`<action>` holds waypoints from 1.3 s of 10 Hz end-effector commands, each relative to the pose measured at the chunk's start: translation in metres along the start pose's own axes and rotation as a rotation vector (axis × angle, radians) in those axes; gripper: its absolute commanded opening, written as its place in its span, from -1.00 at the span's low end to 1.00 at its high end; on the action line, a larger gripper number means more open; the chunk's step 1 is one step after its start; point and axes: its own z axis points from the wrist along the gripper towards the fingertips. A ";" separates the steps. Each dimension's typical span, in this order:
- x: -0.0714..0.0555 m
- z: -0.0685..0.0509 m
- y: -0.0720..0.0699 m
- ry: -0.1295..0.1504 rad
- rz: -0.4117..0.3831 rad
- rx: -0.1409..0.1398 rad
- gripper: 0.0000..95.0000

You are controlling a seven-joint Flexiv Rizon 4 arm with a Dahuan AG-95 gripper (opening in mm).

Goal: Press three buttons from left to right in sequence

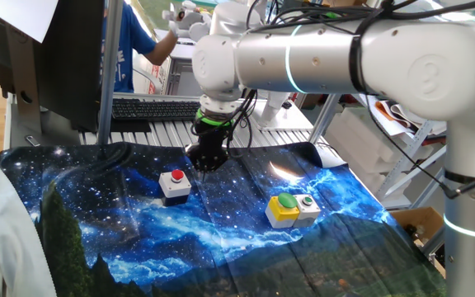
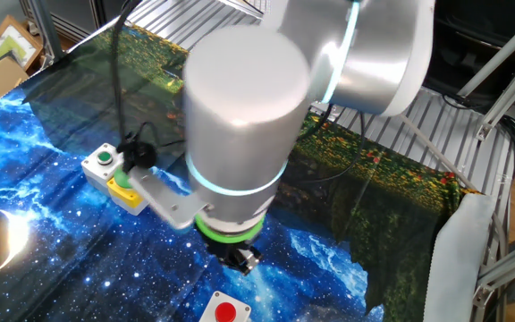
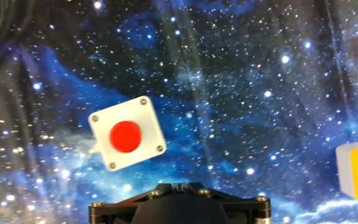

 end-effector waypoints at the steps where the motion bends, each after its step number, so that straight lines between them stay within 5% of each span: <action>1: -0.004 0.005 -0.010 -0.004 -0.045 -0.001 -1.00; 6: -0.004 0.005 -0.010 -0.027 -0.187 -0.009 -1.00; 11: -0.004 0.005 -0.010 -0.100 -0.359 0.011 -1.00; 13: -0.004 0.005 -0.010 -0.109 -0.336 -0.028 -1.00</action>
